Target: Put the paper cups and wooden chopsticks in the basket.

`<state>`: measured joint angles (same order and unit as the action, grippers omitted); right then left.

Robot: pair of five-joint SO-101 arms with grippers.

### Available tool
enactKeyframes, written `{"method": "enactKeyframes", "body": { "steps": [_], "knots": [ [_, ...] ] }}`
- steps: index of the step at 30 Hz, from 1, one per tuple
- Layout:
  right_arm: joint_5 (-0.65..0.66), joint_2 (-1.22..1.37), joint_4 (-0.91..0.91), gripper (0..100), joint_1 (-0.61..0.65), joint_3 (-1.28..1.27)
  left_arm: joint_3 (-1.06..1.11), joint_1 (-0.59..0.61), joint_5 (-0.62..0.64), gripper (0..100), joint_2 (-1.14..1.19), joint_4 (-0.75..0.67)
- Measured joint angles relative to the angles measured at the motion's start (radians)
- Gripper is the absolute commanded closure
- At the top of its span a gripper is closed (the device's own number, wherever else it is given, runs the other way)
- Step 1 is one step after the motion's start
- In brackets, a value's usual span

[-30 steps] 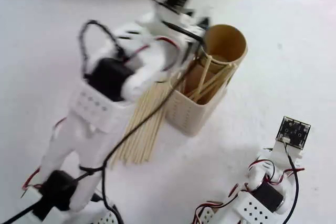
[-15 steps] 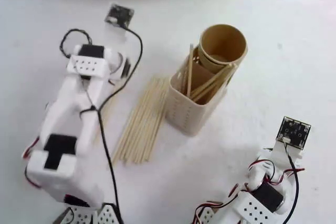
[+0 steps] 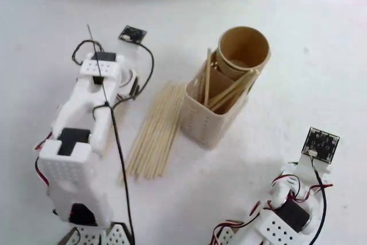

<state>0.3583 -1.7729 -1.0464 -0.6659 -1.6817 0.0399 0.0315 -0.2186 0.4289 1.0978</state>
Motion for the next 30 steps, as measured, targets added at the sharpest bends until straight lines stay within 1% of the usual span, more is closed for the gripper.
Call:
{"method": "enactKeyframes", "body": {
  "steps": [4,9,13,17,25,30],
  "knots": [
    [0.0,0.0,0.0,98.1,0.0,0.0,0.0,0.0,-0.002,88,0.006,0.0],
    [0.0,0.0,0.0,98.1,0.0,0.0,-0.055,0.0,-0.002,88,0.083,0.018],
    [0.0,0.0,0.0,98.1,0.0,0.0,-0.135,-0.002,-0.002,98,0.14,0.071],
    [0.0,0.0,0.0,98.1,0.0,0.0,-0.176,-0.006,0.0,98,0.167,0.103],
    [0.0,0.0,0.0,98.1,0.0,0.0,-0.184,-0.006,0.0,98,0.17,0.104],
    [0.0,0.0,0.0,98.1,0.0,0.0,-0.183,0.002,0.002,98,0.084,0.127]
  ]
}}
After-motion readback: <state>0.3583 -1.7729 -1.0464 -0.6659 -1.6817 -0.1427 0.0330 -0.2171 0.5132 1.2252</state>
